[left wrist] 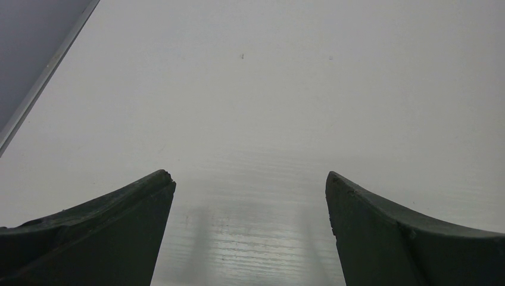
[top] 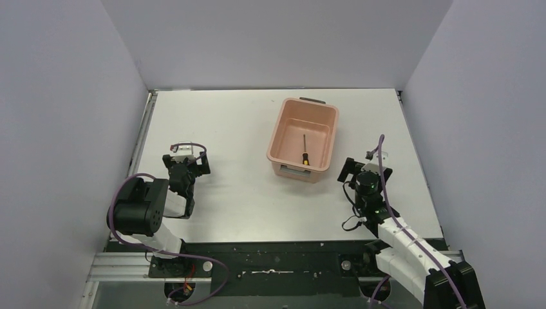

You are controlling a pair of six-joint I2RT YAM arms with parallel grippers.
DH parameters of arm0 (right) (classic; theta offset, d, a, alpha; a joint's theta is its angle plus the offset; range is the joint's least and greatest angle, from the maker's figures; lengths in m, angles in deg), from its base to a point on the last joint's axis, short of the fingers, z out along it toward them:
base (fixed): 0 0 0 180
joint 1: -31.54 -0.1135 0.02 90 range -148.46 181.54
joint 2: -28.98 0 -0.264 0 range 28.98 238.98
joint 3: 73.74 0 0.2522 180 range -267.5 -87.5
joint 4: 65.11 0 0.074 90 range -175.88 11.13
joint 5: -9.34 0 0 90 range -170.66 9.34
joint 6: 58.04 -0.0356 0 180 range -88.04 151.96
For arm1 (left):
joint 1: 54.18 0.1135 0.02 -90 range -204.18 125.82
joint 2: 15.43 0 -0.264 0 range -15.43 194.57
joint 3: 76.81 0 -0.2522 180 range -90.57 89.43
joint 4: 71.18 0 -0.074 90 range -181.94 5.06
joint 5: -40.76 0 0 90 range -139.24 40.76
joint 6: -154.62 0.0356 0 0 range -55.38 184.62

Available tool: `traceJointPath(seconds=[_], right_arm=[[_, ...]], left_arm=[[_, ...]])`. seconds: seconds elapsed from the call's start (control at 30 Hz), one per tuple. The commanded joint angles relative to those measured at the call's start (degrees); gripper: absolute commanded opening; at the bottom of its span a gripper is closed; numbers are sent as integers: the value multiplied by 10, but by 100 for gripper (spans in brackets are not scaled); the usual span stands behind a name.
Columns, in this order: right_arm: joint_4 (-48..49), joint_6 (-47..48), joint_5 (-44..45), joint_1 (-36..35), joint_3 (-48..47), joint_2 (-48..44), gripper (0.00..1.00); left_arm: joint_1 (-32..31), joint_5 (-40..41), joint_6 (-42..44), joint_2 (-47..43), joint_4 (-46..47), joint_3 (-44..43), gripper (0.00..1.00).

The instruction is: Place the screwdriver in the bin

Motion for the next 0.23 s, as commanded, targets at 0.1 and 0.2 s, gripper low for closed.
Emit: traceJointPath(seconds=[0.1, 0.2], right_arm=[[65, -5, 11, 2, -3, -6, 100], [64, -7, 14, 3, -3, -5, 100]], left_arm=[[3, -5, 6, -1, 9, -5, 97], [4, -6, 5, -4, 11, -3, 97]])
